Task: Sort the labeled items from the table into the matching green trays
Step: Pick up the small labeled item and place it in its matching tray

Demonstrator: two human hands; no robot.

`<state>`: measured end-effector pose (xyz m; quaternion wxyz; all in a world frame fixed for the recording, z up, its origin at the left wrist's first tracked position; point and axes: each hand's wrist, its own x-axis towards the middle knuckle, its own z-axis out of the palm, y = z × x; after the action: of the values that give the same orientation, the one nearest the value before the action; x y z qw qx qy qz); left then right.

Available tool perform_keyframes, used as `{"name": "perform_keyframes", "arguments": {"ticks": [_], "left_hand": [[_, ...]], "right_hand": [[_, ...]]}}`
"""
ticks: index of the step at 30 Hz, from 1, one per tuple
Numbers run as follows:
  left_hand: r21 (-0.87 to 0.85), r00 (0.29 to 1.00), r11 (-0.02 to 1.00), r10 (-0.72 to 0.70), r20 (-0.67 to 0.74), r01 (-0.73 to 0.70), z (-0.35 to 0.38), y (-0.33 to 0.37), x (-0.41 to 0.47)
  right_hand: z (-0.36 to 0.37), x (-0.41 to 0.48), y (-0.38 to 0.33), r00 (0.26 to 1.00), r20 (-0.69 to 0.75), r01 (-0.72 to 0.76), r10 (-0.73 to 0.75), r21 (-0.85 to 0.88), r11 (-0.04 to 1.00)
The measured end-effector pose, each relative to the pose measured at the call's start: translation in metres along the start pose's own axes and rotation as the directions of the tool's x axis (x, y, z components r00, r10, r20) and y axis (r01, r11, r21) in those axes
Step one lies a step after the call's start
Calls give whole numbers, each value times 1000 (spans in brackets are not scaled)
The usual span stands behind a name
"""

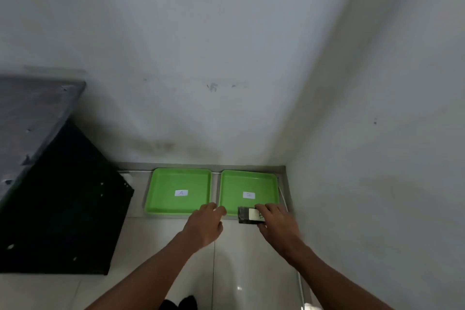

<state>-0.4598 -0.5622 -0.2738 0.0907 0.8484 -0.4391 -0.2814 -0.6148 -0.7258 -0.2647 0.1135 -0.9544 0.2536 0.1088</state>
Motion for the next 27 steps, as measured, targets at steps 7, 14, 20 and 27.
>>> {"name": "perform_keyframes", "arguments": {"ticks": [7, 14, 20, 27], "left_hand": [[66, 997, 997, 41, -70, -37, 128, -75, 132], [110, 996, 993, 53, -78, -45, 232, -131, 216], [95, 1000, 995, -13, -12, 14, 270, -152, 262], [94, 994, 993, -76, 82, 68, 287, -170, 352]], "right_hand": [[175, 116, 40, 999, -51, 6, -8, -35, 999], [308, 190, 71, 998, -65, 12, -17, -69, 998], [360, 236, 95, 1000, -26, -2, 1, -28, 1000], [390, 322, 141, 998, 25, -65, 64, 60, 996]]}}
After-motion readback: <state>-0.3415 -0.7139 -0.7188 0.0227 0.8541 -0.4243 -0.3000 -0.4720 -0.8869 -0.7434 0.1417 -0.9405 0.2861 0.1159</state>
